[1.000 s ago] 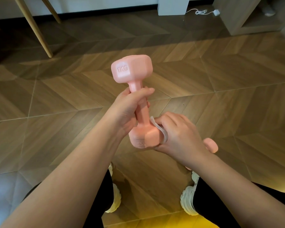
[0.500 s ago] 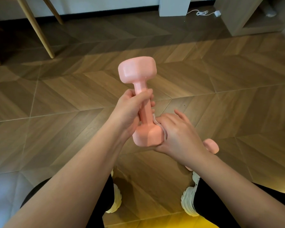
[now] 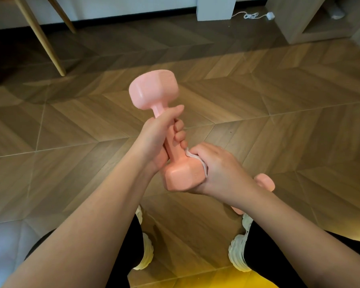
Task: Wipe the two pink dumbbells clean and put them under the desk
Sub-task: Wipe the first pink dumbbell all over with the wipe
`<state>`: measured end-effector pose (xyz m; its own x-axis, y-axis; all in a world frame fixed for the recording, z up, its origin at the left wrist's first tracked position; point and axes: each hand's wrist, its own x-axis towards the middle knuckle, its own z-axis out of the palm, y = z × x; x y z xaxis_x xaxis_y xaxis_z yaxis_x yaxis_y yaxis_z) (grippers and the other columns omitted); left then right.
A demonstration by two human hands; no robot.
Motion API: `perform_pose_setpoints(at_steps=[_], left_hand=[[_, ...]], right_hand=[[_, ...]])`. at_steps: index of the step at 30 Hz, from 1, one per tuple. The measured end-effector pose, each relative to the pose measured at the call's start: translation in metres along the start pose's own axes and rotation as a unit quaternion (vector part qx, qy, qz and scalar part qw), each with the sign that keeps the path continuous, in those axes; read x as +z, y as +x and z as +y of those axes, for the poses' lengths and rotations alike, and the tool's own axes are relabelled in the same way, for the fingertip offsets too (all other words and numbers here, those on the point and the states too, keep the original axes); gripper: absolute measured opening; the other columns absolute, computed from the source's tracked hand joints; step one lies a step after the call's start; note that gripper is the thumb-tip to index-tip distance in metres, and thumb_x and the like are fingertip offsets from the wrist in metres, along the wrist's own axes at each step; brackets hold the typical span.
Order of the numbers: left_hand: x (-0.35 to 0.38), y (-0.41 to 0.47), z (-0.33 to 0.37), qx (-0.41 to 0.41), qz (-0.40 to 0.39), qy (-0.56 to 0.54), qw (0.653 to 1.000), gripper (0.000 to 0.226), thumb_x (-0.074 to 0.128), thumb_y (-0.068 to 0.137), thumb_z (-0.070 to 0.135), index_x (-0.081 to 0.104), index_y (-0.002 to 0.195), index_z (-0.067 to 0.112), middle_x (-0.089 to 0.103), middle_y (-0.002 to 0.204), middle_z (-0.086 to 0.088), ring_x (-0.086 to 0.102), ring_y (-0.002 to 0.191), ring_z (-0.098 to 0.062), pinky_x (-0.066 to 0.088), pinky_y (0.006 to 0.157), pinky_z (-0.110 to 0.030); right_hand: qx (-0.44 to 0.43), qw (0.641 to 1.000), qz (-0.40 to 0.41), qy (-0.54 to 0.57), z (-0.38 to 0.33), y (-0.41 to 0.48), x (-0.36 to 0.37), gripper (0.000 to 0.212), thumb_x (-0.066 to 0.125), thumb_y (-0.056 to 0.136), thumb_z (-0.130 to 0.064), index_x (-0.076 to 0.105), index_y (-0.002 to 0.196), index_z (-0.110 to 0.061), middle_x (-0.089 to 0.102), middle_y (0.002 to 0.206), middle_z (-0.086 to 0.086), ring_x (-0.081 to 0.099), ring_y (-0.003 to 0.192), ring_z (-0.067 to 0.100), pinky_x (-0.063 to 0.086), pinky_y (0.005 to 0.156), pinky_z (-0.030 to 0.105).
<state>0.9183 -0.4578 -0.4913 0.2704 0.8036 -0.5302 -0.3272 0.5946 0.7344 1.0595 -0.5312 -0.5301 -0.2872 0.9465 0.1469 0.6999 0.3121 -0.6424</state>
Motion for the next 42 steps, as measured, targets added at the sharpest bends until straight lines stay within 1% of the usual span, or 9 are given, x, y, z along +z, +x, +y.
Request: perform_pose_setpoints(at_steps=[5,12,16,22,29,33,37,39,42], left_hand=[[0.003,0.000,0.000,-0.037,0.005,0.020,0.999,0.031,0.059,0.091,0.021,0.044,0.063,0.020,0.040,0.054,0.003,0.038,0.046,-0.012,0.037,0.048,-0.025],[0.002,-0.004,0.003,-0.031,0.031,0.011,0.999,0.035,0.052,0.093,0.024,0.035,0.063,0.021,0.027,0.047,0.006,0.025,0.040,-0.011,0.028,0.043,-0.022],[0.001,-0.003,0.007,-0.019,0.034,0.011,0.999,0.034,0.051,0.092,0.023,0.033,0.063,0.021,0.024,0.048,0.006,0.023,0.039,-0.011,0.026,0.042,-0.020],[0.003,-0.004,0.003,-0.037,0.004,0.020,0.999,0.035,0.051,0.092,0.020,0.035,0.061,0.020,0.026,0.045,0.004,0.024,0.037,-0.012,0.026,0.040,-0.021],[0.002,-0.004,0.009,-0.025,0.001,0.004,1.000,0.034,0.049,0.092,0.020,0.034,0.061,0.021,0.026,0.046,0.005,0.023,0.038,-0.011,0.025,0.042,-0.021],[0.001,-0.005,0.007,-0.026,-0.010,0.006,1.000,0.034,0.048,0.092,0.019,0.034,0.061,0.020,0.027,0.045,0.005,0.023,0.037,-0.010,0.025,0.041,-0.020],[0.004,-0.006,0.008,-0.022,-0.016,0.023,0.999,0.035,0.049,0.092,0.018,0.034,0.061,0.020,0.027,0.046,0.005,0.024,0.038,-0.011,0.024,0.043,-0.023],[0.003,-0.006,0.009,-0.021,-0.013,0.017,1.000,0.035,0.050,0.092,0.018,0.035,0.060,0.020,0.027,0.046,0.005,0.024,0.039,-0.011,0.025,0.043,-0.023],[0.004,-0.006,0.006,-0.028,-0.017,0.022,0.999,0.036,0.049,0.092,0.017,0.034,0.060,0.020,0.028,0.045,0.005,0.025,0.037,-0.011,0.024,0.043,-0.023]], right_hand=[[-0.013,0.999,-0.028,-0.039,0.001,-0.004,0.007,0.048,0.086,0.059,-0.033,0.056,0.090,-0.012,0.055,0.086,-0.002,0.042,0.078,0.011,0.023,0.062,0.024],[-0.021,0.998,-0.059,-0.003,-0.002,-0.001,-0.001,0.042,0.082,0.063,-0.037,0.060,0.092,-0.016,0.057,0.086,-0.009,0.047,0.082,0.007,0.031,0.074,0.007],[-0.017,1.000,-0.011,-0.023,-0.005,-0.001,-0.002,0.043,0.082,0.064,-0.040,0.055,0.088,-0.016,0.050,0.084,-0.008,0.044,0.077,0.008,0.025,0.062,0.023],[-0.012,0.992,-0.121,0.038,-0.002,-0.001,-0.001,0.054,0.081,0.068,-0.034,0.062,0.115,-0.016,0.054,0.123,-0.003,0.050,0.116,0.014,0.044,0.093,0.030],[0.044,0.993,-0.063,0.093,-0.007,-0.006,-0.011,0.052,0.087,0.065,-0.028,0.060,0.108,-0.021,0.060,0.099,-0.016,0.050,0.092,-0.012,0.035,0.078,0.003],[0.010,0.989,-0.113,0.090,-0.005,-0.003,-0.005,0.056,0.088,0.067,-0.023,0.063,0.116,-0.013,0.064,0.114,-0.004,0.051,0.107,0.005,0.034,0.089,0.005],[0.025,0.998,-0.045,0.041,-0.006,-0.006,-0.004,0.047,0.087,0.063,-0.035,0.060,0.099,-0.020,0.058,0.096,-0.010,0.053,0.091,0.008,0.043,0.076,0.028],[0.021,0.998,-0.033,0.053,-0.006,-0.006,-0.005,0.045,0.084,0.065,-0.038,0.059,0.098,-0.021,0.056,0.094,-0.011,0.052,0.089,0.007,0.042,0.075,0.026],[0.010,0.990,-0.116,0.075,-0.004,-0.003,-0.004,0.048,0.084,0.069,-0.031,0.061,0.109,-0.017,0.062,0.104,-0.005,0.052,0.097,0.008,0.041,0.082,0.023]])
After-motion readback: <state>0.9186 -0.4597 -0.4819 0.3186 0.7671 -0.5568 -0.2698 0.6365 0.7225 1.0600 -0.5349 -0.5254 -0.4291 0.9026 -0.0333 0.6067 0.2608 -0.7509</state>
